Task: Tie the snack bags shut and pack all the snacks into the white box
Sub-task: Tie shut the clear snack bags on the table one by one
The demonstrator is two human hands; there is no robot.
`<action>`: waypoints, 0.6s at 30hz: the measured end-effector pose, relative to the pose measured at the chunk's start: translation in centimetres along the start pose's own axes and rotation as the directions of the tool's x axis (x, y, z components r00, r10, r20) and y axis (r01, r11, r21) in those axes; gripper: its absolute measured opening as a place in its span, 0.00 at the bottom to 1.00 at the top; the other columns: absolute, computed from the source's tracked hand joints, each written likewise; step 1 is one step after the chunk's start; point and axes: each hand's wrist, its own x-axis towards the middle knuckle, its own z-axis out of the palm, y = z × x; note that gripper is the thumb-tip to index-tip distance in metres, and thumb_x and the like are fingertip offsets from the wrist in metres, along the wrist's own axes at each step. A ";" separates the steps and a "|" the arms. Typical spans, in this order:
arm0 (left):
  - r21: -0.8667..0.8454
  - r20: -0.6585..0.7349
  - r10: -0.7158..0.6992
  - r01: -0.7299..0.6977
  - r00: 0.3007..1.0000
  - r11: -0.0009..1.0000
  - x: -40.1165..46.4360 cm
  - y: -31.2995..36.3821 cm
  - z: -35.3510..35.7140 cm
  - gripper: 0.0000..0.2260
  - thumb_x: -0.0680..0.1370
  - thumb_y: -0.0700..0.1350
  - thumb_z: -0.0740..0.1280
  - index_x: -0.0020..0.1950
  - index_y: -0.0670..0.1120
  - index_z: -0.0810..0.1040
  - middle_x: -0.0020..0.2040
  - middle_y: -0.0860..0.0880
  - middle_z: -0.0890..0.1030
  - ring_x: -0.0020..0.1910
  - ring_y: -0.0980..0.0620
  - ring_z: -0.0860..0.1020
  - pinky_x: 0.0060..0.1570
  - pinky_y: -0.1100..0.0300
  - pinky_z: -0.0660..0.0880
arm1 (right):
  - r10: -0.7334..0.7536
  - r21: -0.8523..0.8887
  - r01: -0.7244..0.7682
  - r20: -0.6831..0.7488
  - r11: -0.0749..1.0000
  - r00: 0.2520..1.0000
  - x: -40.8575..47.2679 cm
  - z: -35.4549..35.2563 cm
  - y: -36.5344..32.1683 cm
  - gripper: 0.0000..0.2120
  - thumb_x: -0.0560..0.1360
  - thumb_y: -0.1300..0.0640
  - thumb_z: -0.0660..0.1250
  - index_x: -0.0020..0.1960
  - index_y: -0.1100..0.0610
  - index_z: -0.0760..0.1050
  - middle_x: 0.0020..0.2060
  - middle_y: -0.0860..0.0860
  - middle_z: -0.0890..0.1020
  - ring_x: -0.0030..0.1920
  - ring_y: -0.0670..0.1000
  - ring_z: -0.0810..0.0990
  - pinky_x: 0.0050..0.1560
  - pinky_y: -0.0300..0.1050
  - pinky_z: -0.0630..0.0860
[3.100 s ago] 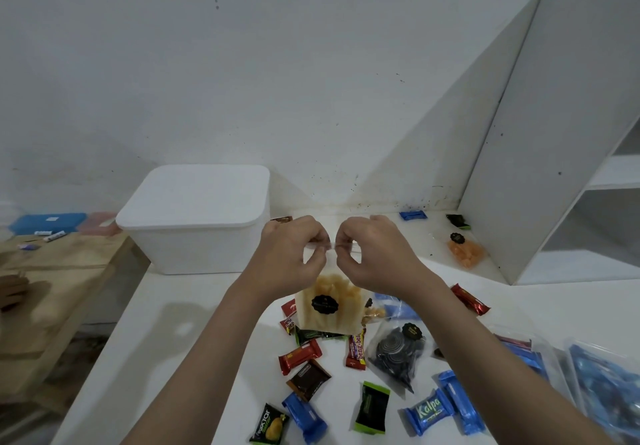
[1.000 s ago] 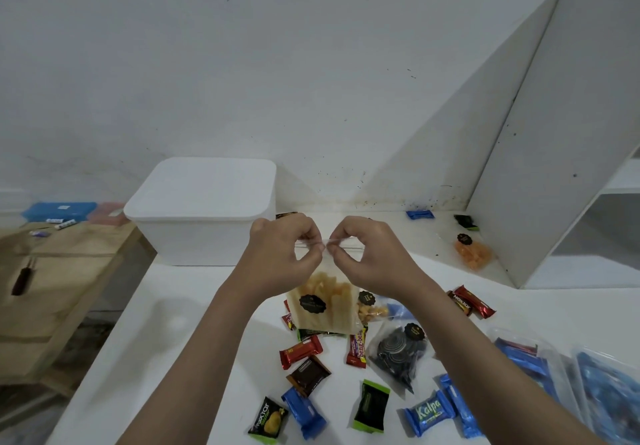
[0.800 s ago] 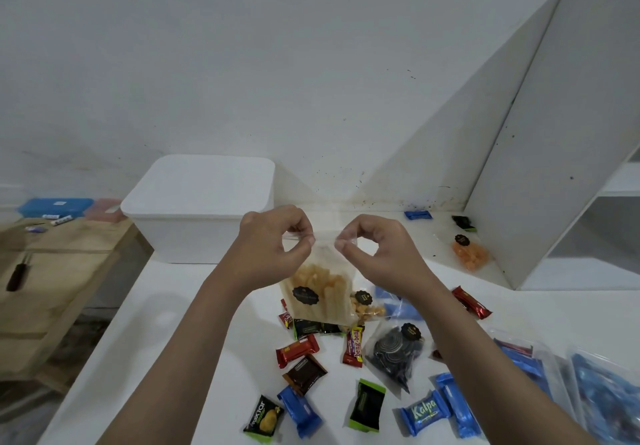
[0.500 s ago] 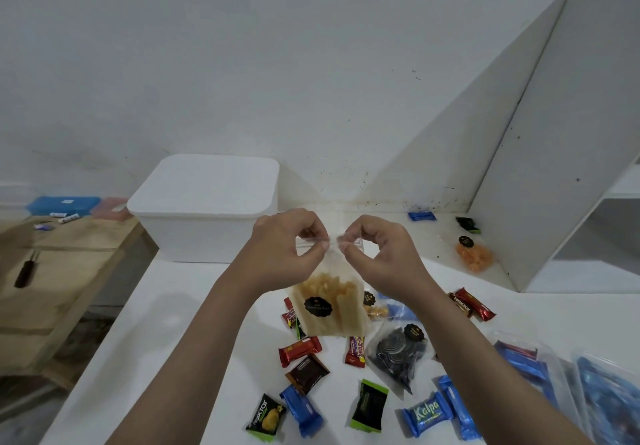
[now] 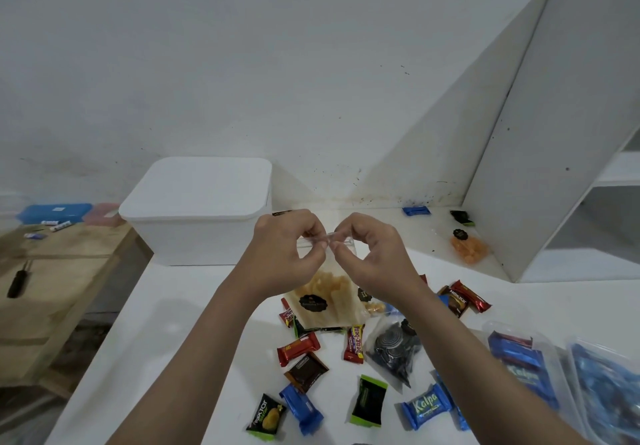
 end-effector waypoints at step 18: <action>-0.030 0.039 -0.013 0.014 0.999 0.999 0.5 -1.0 0.5 0.03 0.71 0.51 0.64 0.38 0.59 0.73 0.44 0.62 0.78 0.44 0.61 0.77 0.58 0.43 0.70 | 0.142 0.162 -0.139 -0.003 0.977 0.990 0.0 -0.7 1.5 0.03 0.72 0.62 0.72 0.39 0.58 0.83 0.32 0.40 0.82 0.39 0.42 0.80 0.48 0.39 0.75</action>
